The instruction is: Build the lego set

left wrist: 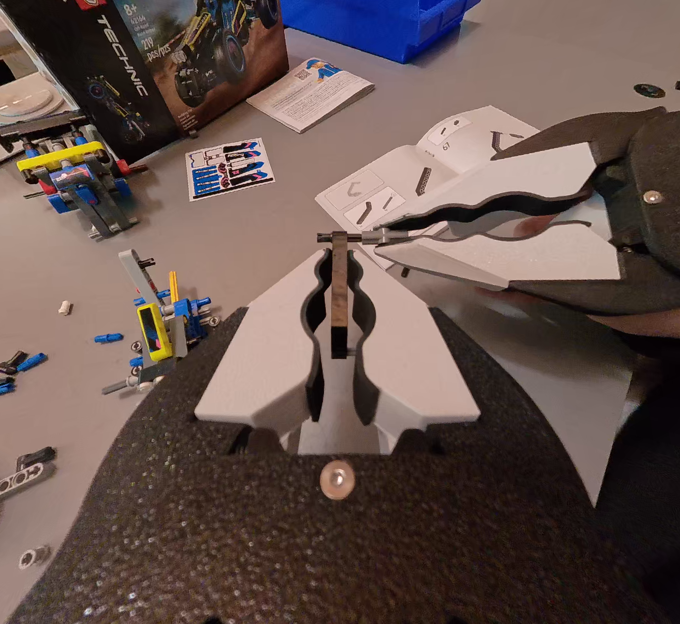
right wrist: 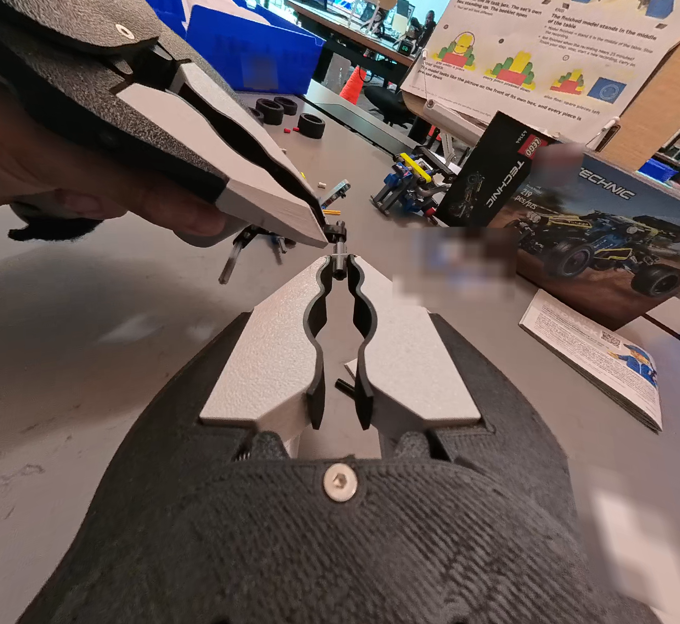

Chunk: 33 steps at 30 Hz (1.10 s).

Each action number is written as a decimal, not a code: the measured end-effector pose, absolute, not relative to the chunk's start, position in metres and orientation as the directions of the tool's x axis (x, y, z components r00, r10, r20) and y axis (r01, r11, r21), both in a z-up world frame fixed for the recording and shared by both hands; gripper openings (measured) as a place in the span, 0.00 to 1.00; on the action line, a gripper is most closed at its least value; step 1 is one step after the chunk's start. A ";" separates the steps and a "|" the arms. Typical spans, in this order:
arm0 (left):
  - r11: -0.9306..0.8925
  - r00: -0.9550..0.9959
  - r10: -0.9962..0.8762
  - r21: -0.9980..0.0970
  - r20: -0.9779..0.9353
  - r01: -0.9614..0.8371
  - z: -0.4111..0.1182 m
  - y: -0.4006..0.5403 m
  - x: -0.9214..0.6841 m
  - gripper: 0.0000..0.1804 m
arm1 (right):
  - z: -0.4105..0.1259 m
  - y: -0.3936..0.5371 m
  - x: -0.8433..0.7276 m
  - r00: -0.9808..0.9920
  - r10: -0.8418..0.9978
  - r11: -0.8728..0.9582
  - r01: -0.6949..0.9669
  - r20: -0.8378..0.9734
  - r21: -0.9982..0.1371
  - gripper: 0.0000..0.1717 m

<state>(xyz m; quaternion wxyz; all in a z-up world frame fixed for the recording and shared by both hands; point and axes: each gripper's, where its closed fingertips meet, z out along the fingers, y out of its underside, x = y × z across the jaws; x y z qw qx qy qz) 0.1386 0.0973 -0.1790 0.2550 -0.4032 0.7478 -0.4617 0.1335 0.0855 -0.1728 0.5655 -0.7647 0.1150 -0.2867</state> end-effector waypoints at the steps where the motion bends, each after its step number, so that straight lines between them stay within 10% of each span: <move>1: 0.254 -0.544 -0.839 -0.896 -0.016 -0.364 -0.179 0.097 0.139 0.03 | -0.173 0.085 0.134 0.809 -0.501 -0.334 0.145 0.306 -0.931 0.03; 27: 0.547 -0.604 -0.703 -0.829 -0.376 -0.119 -0.183 0.094 0.139 0.03 | -0.187 0.087 0.133 0.881 -0.421 -0.372 0.050 0.216 -0.927 0.05; 33: 0.554 -0.741 -0.584 -0.830 -0.332 -0.065 -0.185 0.097 0.121 0.03 | -0.181 0.081 0.104 0.969 -0.131 -0.298 0.164 0.211 -0.940 0.34</move>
